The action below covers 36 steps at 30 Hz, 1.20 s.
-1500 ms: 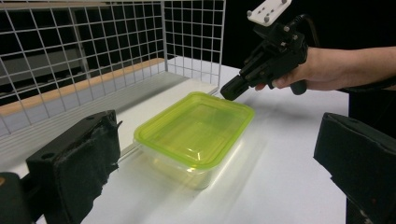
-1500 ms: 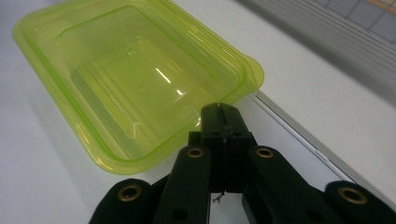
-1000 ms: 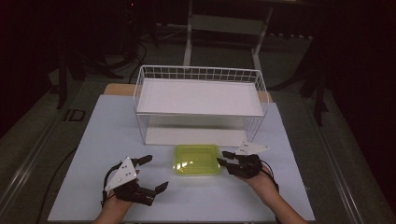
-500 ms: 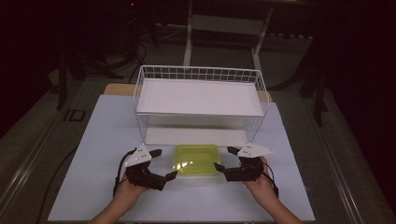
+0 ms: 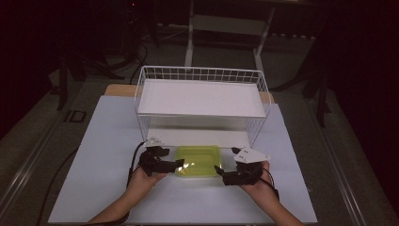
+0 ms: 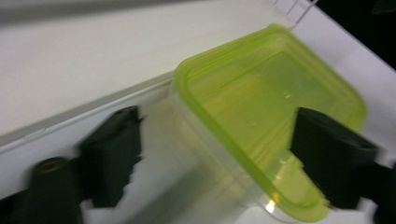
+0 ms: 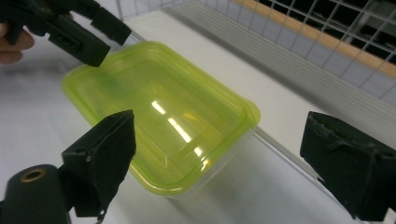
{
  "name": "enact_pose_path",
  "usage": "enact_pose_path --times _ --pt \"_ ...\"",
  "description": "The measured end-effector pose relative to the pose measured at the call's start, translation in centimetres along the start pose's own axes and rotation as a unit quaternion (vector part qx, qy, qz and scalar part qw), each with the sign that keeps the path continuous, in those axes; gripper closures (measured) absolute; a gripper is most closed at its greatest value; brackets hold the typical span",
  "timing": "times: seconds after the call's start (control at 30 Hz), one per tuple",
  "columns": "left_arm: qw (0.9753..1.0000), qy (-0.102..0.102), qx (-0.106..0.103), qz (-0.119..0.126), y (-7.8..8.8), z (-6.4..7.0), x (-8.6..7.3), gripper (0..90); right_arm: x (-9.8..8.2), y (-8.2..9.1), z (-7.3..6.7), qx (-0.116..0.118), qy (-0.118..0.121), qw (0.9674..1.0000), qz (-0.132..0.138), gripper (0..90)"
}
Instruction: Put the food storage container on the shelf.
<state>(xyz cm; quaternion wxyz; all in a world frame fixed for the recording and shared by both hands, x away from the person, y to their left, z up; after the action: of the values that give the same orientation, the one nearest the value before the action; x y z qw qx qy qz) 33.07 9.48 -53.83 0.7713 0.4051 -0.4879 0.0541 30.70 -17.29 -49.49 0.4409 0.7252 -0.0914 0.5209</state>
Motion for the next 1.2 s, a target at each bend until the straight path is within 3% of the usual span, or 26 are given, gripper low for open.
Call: enact_pose_path --times 0.2,0.37,0.53,0.67,0.83,1.2 --pt "0.9998 0.018 -0.006 -0.002 0.0 -0.1 -0.5 44.0 -0.8 -1.2 0.6 0.0 -0.045 0.9986 -0.029 26.4" --pt "0.9993 0.028 -0.024 0.001 -0.1 0.0 -0.7 54.7 -1.4 -2.0 1.0 -0.017 -0.069 0.9961 -0.053 37.0" --pt "0.9994 0.024 -0.026 0.004 -0.1 0.5 -0.7 59.7 -1.8 -2.4 1.2 -0.023 -0.086 0.9936 -0.069 41.2" --pt "0.9997 0.017 -0.019 0.003 0.2 0.9 -0.7 61.6 -1.9 -2.5 1.1 -0.015 -0.094 0.9926 -0.076 44.3" --pt "0.9999 0.008 -0.014 0.003 0.6 1.4 -0.8 63.7 -1.8 -2.3 0.5 -0.011 -0.088 0.9928 -0.081 54.0" --pt "0.9998 -0.008 -0.014 -0.007 1.1 2.2 -0.9 67.1 -1.8 -2.0 -0.1 -0.006 -0.127 0.9875 -0.093 59.4"
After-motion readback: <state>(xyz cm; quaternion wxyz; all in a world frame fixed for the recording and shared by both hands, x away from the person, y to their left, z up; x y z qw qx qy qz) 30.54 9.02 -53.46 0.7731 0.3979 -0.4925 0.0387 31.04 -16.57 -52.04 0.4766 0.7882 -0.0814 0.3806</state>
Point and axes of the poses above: each handheld gripper's, and its own axes: y roughly backward along the jaws, x roughly out of its top, z roughly to its right, the point moved 4 cm from there along -y, roughly forward along the jaws, and after that the axes turned 11 degrees about -y, right-handed, at the moved point
